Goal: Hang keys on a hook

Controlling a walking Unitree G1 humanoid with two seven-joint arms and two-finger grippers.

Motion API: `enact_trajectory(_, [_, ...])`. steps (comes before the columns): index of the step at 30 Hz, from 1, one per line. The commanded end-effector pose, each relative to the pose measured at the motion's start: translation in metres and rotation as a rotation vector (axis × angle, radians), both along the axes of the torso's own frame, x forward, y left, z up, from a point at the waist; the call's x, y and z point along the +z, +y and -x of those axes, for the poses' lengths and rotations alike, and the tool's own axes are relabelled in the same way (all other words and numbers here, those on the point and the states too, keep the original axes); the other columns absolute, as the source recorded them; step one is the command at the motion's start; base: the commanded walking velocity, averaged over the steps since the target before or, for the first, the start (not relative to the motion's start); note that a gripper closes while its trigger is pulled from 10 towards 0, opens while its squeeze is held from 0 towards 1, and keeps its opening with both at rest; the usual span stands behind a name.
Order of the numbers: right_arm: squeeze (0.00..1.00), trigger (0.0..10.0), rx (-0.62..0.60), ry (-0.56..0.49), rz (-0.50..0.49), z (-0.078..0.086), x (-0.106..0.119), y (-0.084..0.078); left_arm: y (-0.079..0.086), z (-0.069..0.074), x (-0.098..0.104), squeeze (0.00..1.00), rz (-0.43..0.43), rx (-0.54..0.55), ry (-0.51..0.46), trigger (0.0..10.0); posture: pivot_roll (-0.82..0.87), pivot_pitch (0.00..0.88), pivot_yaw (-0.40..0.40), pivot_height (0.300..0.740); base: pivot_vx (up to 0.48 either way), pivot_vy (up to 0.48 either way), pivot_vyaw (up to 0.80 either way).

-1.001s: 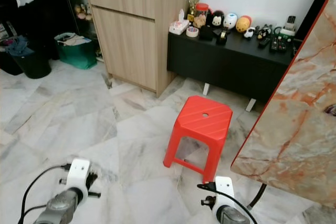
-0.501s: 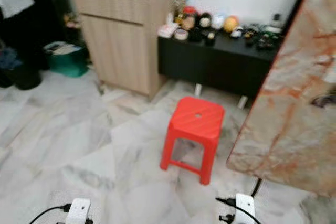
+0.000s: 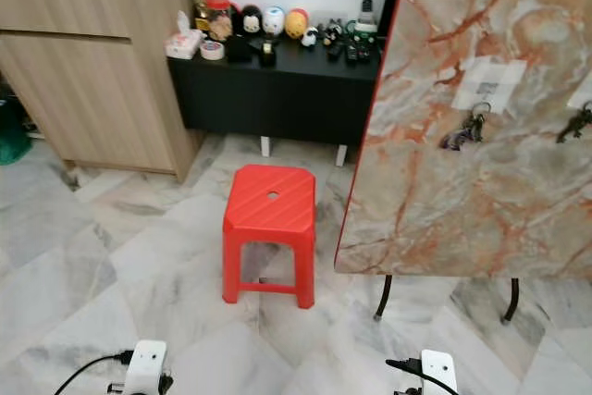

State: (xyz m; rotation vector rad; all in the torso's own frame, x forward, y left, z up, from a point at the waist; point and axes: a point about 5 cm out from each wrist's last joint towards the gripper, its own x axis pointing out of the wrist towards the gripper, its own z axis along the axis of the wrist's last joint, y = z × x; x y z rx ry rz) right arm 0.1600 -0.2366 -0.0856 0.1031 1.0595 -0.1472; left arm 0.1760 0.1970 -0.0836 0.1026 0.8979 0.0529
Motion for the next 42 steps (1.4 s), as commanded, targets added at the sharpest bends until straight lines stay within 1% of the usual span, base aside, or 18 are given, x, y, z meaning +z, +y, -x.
enact_trajectory(1, [0.00, 10.0, -0.003, 0.006, 0.005, 0.003, 0.000, -0.005, -0.002, 0.010, -0.005, 0.00, -0.005, -0.007, 0.038, 10.0, -0.05, 0.000, -0.036, 0.709, 0.000, 0.000, 0.00])
enact_trajectory(6, [0.00, 10.0, -0.043, -0.005, 0.016, 0.008, -0.002, -0.005, 0.001, 0.011, -0.005, 0.00, -0.023, -0.033, 0.046, 10.0, -0.04, 0.000, -0.003, 0.709, 0.000, -0.245, 0.00])
enact_trajectory(7, [0.00, 10.0, -0.096, -0.020, -0.002, 0.009, -0.002, -0.005, 0.004, 0.008, -0.003, 0.00, -0.030, -0.040, 0.038, 10.0, -0.03, 0.000, 0.009, 0.709, 0.000, -0.319, 0.00])
enact_trajectory(8, [0.00, 10.0, -0.106, -0.018, -0.006, 0.010, -0.003, -0.003, 0.007, 0.005, -0.002, 0.00, -0.034, -0.040, 0.032, 10.0, -0.03, 0.000, 0.010, 0.709, 0.000, -0.315, 0.00])
enact_trajectory(9, [0.00, 10.0, -0.097, -0.010, -0.003, 0.012, -0.004, -0.002, 0.010, 0.003, 0.000, 0.00, -0.041, -0.044, 0.026, 10.0, -0.04, 0.000, 0.010, 0.709, 0.000, -0.315, 0.00])
enact_trajectory(10, [0.00, 10.0, -0.047, 0.008, 0.003, 0.015, -0.006, 0.002, 0.015, -0.001, 0.003, 0.00, -0.058, -0.052, 0.020, 10.0, -0.05, 0.000, 0.006, 0.709, 0.000, -0.319, 0.00])
enact_trajectory(12, [0.00, 10.0, -0.023, 0.017, 0.002, 0.016, -0.007, 0.004, 0.018, -0.004, 0.004, 0.00, -0.069, -0.064, 0.021, 10.0, -0.05, 0.000, 0.001, 0.709, 0.000, -0.319, 0.00])
enact_trajectory(15, [0.00, 10.0, -0.089, 0.008, 0.001, 0.014, -0.007, 0.003, 0.025, -0.010, 0.009, 0.00, -0.084, -0.063, 0.009, 10.0, -0.02, 0.000, 0.001, 0.709, 0.000, -0.331, 0.00])
enact_trajectory(18, [0.00, 10.0, -0.090, 0.008, 0.007, 0.013, -0.006, 0.005, 0.026, -0.011, 0.009, 0.00, -0.092, -0.067, 0.011, 10.0, -0.02, 0.000, 0.017, 0.709, 0.000, -0.349, 0.00])
enact_trajectory(19, [0.00, 10.0, -0.111, 0.008, 0.005, 0.013, -0.006, 0.004, 0.025, -0.011, 0.009, 0.00, -0.089, -0.074, 0.014, 10.0, -0.02, 0.000, 0.032, 0.709, 0.000, -0.349, 0.00])
enact_trajectory(20, [0.00, 10.0, -0.179, 0.010, -0.002, 0.014, -0.007, 0.002, 0.021, -0.008, 0.007, 0.00, -0.084, -0.092, 0.025, 10.0, -0.03, 0.000, 0.046, 0.709, 0.000, -0.356, 0.00])
enact_trajectory(22, [0.00, 10.0, -0.200, 0.007, -0.009, 0.014, -0.007, 0.002, 0.018, -0.004, 0.004, 0.00, -0.078, -0.095, 0.042, 10.0, -0.04, 0.000, 0.056, 0.709, 0.000, -0.364, 0.00])
enact_trajectory(27, [0.00, 10.0, -0.197, 0.003, -0.013, 0.015, -0.007, 0.004, 0.017, -0.001, 0.002, 0.00, -0.073, -0.094, 0.053, 10.0, -0.04, 0.000, 0.058, 0.709, 0.000, -0.371, 0.00])
enact_trajectory(28, [0.00, 10.0, -0.198, 0.020, -0.016, 0.020, -0.010, 0.005, 0.016, -0.001, 0.002, 0.00, -0.064, -0.090, 0.051, 10.0, -0.04, 0.000, 0.055, 0.709, 0.000, -0.379, 0.00])
enact_trajectory(31, [0.00, 10.0, -0.193, 0.036, -0.011, 0.023, -0.011, 0.005, 0.016, -0.004, 0.004, 0.00, -0.059, -0.085, 0.040, 10.0, -0.03, 0.000, 0.052, 0.709, 0.000, -0.373, 0.00])
enact_trajectory(36, [0.00, 10.0, -0.186, 0.040, -0.006, 0.023, -0.011, 0.005, 0.018, -0.006, 0.005, 0.00, -0.061, -0.083, 0.038, 10.0, -0.04, 0.000, 0.053, 0.709, 0.000, -0.365, 0.00])
enact_trajectory(38, [0.00, 10.0, -0.199, 0.042, -0.021, 0.023, -0.012, 0.012, 0.017, -0.007, 0.005, 0.00, -0.056, -0.095, 0.042, 10.0, -0.04, 0.000, 0.062, 0.709, 0.000, -0.364, 0.00])
enact_trajectory(42, [0.00, 10.0, -0.198, 0.033, -0.025, 0.022, -0.012, 0.014, 0.016, -0.009, 0.006, 0.00, -0.056, -0.100, 0.039, 10.0, -0.05, 0.000, 0.068, 0.709, 0.000, -0.364, 0.00])
